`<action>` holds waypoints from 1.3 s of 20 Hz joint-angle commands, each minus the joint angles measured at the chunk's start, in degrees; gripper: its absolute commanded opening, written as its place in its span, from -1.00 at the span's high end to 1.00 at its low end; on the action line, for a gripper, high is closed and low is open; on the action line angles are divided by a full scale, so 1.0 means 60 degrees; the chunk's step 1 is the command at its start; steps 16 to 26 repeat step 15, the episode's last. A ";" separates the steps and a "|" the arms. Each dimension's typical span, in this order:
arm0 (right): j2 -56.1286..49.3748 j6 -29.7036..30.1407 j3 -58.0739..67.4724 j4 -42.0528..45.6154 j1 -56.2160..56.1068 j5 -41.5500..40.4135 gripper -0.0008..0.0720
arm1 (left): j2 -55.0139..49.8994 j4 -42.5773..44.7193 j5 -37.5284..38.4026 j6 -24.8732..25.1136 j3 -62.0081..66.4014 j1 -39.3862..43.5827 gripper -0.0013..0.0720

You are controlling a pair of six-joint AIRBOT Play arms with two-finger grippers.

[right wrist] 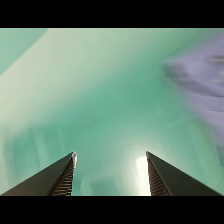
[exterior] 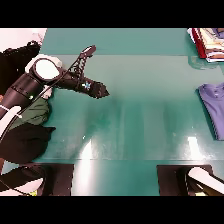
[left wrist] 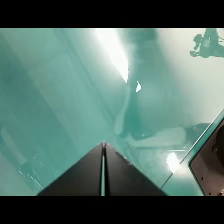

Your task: Fold the shirts.

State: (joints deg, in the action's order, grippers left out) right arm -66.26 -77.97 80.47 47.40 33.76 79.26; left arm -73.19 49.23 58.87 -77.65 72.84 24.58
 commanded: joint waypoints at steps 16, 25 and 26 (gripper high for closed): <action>0.0266 0.0004 0.0033 0.1118 -0.6382 0.0095 0.94 | 0.0004 -0.0069 0.0011 0.0011 0.0011 0.0004 0.90; 0.0266 0.0004 0.0033 0.1118 -0.6382 0.0095 0.94 | 0.0004 -0.0069 0.0011 0.0011 0.0011 0.0004 0.90; 0.0266 0.0004 0.0033 0.1118 -0.6382 0.0095 0.94 | 0.0004 -0.0069 0.0011 0.0011 0.0011 0.0004 0.90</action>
